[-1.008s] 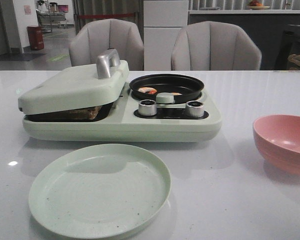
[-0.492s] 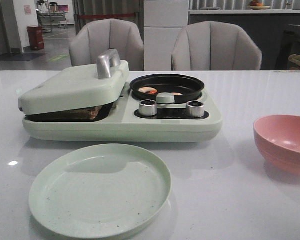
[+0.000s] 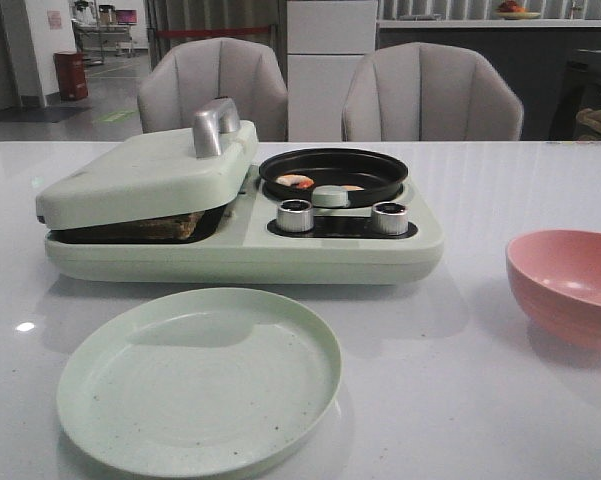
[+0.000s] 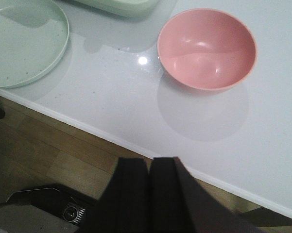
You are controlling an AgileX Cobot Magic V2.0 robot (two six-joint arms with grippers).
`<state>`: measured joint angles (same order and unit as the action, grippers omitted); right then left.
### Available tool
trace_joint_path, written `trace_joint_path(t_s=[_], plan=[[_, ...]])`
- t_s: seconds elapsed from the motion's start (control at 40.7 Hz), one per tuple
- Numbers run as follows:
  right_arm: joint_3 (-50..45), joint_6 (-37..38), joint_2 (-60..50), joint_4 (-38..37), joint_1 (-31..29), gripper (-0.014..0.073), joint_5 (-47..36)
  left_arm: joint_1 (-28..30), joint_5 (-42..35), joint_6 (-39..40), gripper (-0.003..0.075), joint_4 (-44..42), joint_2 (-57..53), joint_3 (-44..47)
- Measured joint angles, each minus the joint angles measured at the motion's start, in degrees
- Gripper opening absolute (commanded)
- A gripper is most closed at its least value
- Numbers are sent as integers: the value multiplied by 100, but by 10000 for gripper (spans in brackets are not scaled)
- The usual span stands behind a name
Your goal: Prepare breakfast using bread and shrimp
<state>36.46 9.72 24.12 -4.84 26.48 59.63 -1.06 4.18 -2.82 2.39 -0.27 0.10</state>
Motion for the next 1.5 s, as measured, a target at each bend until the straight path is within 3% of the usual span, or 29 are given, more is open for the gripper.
trace_joint_path(t_s=[1.131, 1.229, 1.499], plan=[[-69, 0, -182, -11, -100, 35, -77, 0, -89, 0, 101, 13, 0, 0], [-387, 0, -524, -254, -579, 35, -713, 0, -89, 0, 101, 13, 0, 0], [-2186, 0, -1691, -627, -1939, 35, -3773, 0, -89, 0, 101, 13, 0, 0]])
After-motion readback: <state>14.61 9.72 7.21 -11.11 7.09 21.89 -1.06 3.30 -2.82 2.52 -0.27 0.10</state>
